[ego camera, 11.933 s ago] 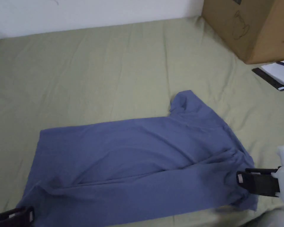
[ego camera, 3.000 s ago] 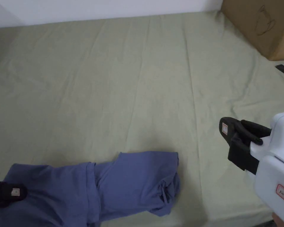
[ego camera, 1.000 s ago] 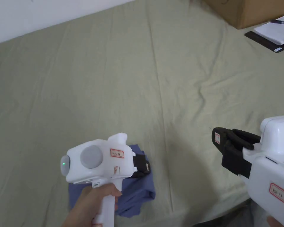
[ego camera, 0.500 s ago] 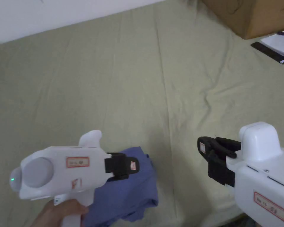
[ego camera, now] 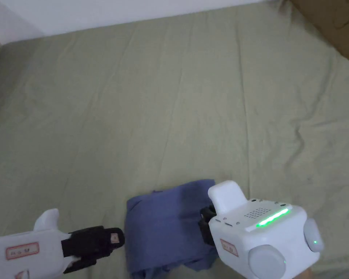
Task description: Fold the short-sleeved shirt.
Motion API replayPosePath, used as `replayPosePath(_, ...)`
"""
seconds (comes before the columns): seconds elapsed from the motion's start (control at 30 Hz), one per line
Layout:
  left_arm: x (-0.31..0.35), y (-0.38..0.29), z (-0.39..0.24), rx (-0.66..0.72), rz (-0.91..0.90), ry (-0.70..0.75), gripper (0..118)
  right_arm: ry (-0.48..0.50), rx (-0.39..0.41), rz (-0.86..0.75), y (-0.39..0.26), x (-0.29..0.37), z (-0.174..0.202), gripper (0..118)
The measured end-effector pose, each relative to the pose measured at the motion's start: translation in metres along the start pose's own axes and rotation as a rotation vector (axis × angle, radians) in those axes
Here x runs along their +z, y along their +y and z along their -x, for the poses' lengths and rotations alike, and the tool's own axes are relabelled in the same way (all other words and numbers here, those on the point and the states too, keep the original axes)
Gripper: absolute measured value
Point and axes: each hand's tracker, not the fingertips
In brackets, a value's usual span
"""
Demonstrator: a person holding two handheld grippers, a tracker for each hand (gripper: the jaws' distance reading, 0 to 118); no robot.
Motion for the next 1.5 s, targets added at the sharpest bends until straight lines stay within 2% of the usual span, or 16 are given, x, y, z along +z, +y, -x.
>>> replayPosePath(0.03, -0.006, 0.004, 0.006, 0.009, 0.007, -0.002, 109, -0.030, 0.025, 0.043, -0.009, -0.014, -0.004, 0)
replayPosePath(0.07, -0.014, 0.005, 0.012, 0.016, 0.019, -0.025, 116, -0.025, 0.019, 0.064, -0.017, -0.024, -0.009, 0)
replayPosePath(0.13, -0.024, 0.008, 0.018, 0.042, 0.034, -0.083, 116, 0.004, -0.018, -0.032, -0.019, -0.014, -0.012, 0)
replayPosePath(0.33, -0.079, 0.024, 0.024, 0.132, 0.085, -0.264, 116, 0.008, -0.012, 0.003, -0.017, -0.017, -0.023, 0)
replayPosePath(0.5, -0.114, 0.031, 0.014, 0.082, 0.187, -0.428, 116, -0.006, -0.019, -0.003, -0.020, -0.017, -0.024, 0)
replayPosePath(0.57, -0.128, 0.028, 0.007, 0.023, 0.239, -0.376, 109, -0.007, -0.029, 0.001, -0.018, -0.017, -0.025, 0)
replayPosePath(0.6, -0.126, 0.029, 0.003, -0.045, 0.209, -0.319, 94, -0.006, -0.036, 0.003, -0.017, -0.016, -0.024, 0)
replayPosePath(0.63, -0.122, 0.030, 0.001, -0.071, 0.183, -0.277, 63, -0.004, -0.046, 0.004, -0.016, -0.014, -0.026, 0)
replayPosePath(0.67, -0.119, 0.033, 0.003, -0.081, 0.170, -0.188, 38, -0.006, -0.055, -0.004, -0.014, -0.010, -0.027, 0)
replayPosePath(0.77, -0.116, 0.032, 0.014, -0.020, 0.201, -0.279, 37, -0.070, -0.047, -0.118, -0.002, 0.016, -0.021, 0)
replayPosePath(0.83, -0.107, 0.034, 0.007, -0.121, 0.196, -0.219, 37, -0.096, -0.049, -0.278, 0.011, 0.051, -0.014, 0)
replayPosePath(0.93, -0.087, 0.047, 0.010, -0.142, 0.185, -0.211, 37, -0.112, -0.046, -0.538, 0.030, 0.106, 0.001, 0)
replayPosePath(1.03, -0.052, 0.070, 0.025, -0.201, 0.160, -0.144, 37, -0.165, -0.003, -0.685, 0.043, 0.144, 0.018, 0)
replayPosePath(1.3, 0.067, 0.153, 0.098, -0.217, 0.105, 0.220, 37, -0.260, 0.015, -0.724, 0.052, 0.158, 0.039, 0)
replayPosePath(1.43, 0.097, 0.193, 0.143, -0.202, 0.123, 0.436, 37, -0.253, 0.005, -0.674, 0.051, 0.150, 0.042, 0)
replayPosePath(1.5, 0.105, 0.196, 0.138, -0.243, 0.150, 0.582, 37, -0.255, 0.009, -0.651, 0.053, 0.147, 0.045, 0)
